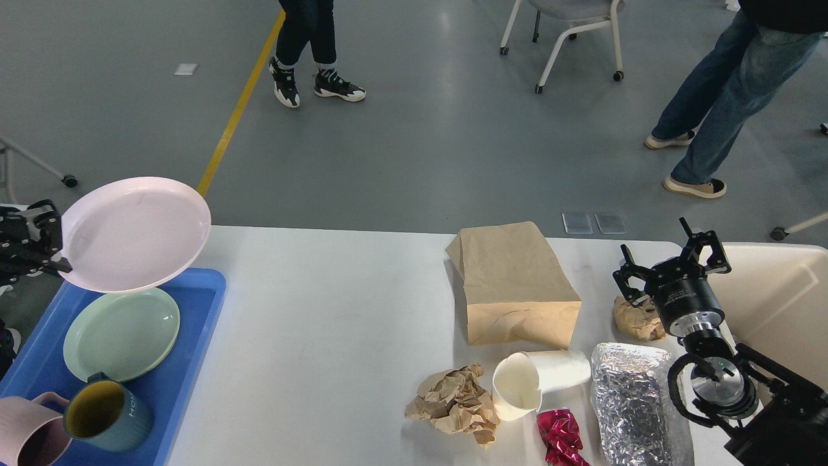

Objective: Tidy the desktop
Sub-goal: 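Carry the pink plate over the tray and stack it on the green plate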

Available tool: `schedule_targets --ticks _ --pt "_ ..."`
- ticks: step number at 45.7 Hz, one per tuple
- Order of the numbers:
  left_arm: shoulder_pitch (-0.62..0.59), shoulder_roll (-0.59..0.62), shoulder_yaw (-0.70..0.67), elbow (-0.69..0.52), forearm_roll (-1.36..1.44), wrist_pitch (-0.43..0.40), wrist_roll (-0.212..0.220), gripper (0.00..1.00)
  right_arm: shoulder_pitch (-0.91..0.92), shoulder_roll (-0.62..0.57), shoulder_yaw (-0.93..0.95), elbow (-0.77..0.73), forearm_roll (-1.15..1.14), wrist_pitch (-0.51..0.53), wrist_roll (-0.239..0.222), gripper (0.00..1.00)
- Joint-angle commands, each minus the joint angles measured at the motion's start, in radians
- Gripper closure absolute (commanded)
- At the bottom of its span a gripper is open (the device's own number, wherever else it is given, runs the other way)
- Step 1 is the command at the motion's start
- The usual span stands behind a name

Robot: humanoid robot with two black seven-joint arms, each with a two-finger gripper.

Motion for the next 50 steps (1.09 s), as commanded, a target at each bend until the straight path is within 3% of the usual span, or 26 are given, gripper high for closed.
schedule_targets --ticks 1,7,14,19,23,39,50 --pt "0.122 0.144 -0.078 0.171 0.019 -0.001 0.040 1.00 0.000 0.000 -0.001 0.000 0.000 0.000 0.000 0.00" --pt "0.353 0.205 -0.264 0.332 0.047 0.010 0.138 1.00 0.000 0.000 -0.001 0.000 0.000 0.001 0.000 0.00" --pt "0.678 0.196 -0.525 0.499 0.062 0.017 0.181 1.00 0.000 0.000 -0.001 0.000 0.000 0.001 0.000 0.00" --pt "0.814 0.184 -0.640 0.585 0.064 0.020 0.187 1.00 0.000 0.000 0.000 0.000 0.000 0.000 0.000 0.00" --pt "0.870 0.144 -0.675 0.633 0.065 0.028 0.187 1.00 0.000 0.000 0.000 0.000 0.000 0.000 0.000 0.00" --pt "0.987 -0.009 -0.680 0.656 0.121 0.215 0.186 1.00 0.000 0.000 -0.001 0.000 0.000 0.000 0.000 0.00" --pt "1.033 -0.046 -0.681 0.680 0.121 0.237 0.186 1.00 0.000 0.000 -0.001 0.000 0.000 0.001 0.000 0.00"
